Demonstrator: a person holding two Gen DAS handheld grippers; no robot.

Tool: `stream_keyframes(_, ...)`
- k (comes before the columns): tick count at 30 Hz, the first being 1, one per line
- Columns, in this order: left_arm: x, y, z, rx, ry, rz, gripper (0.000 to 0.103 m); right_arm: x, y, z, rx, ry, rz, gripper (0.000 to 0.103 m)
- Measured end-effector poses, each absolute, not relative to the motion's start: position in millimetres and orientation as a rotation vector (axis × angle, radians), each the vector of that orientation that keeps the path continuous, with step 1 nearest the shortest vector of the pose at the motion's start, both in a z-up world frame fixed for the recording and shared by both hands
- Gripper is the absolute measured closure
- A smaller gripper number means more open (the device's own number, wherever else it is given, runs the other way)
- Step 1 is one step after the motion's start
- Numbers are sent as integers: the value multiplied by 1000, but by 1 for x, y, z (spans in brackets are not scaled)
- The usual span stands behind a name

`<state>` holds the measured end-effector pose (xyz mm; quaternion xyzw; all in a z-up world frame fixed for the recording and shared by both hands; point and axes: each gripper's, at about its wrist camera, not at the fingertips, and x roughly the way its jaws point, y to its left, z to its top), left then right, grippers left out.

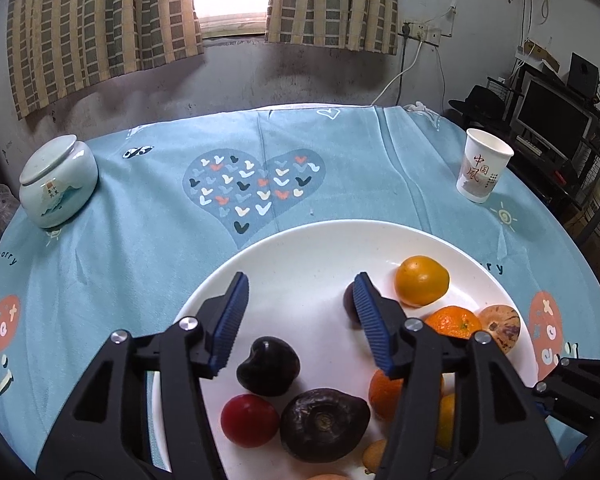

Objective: Organize fruits
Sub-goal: 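Lower the plum onto the plate and open the left tool while the right releases the tomato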

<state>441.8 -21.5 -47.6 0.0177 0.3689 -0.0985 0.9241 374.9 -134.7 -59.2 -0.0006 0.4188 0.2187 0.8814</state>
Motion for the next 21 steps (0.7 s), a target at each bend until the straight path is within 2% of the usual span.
stream_keyframes(5, 440, -21, -46, 37, 743, -194, 39, 375, -133, -63, -9, 891, 456, 62)
stream_keyframes(6, 440, -21, -45, 35, 739, -193, 38, 375, -133, -63, -12, 887, 449, 51)
stream_keyframes(7, 440, -20, -45, 32, 735, -190, 37, 373, -134, -61, -17, 873, 435, 36)
stream_keyframes(8, 440, -19, -44, 30, 732, -188, 36, 372, -134, -58, -23, 856, 425, 33)
stream_keyframes(21, 434, -14, -33, 15, 686, -158, 27, 371, -143, -45, -5, 823, 422, 32)
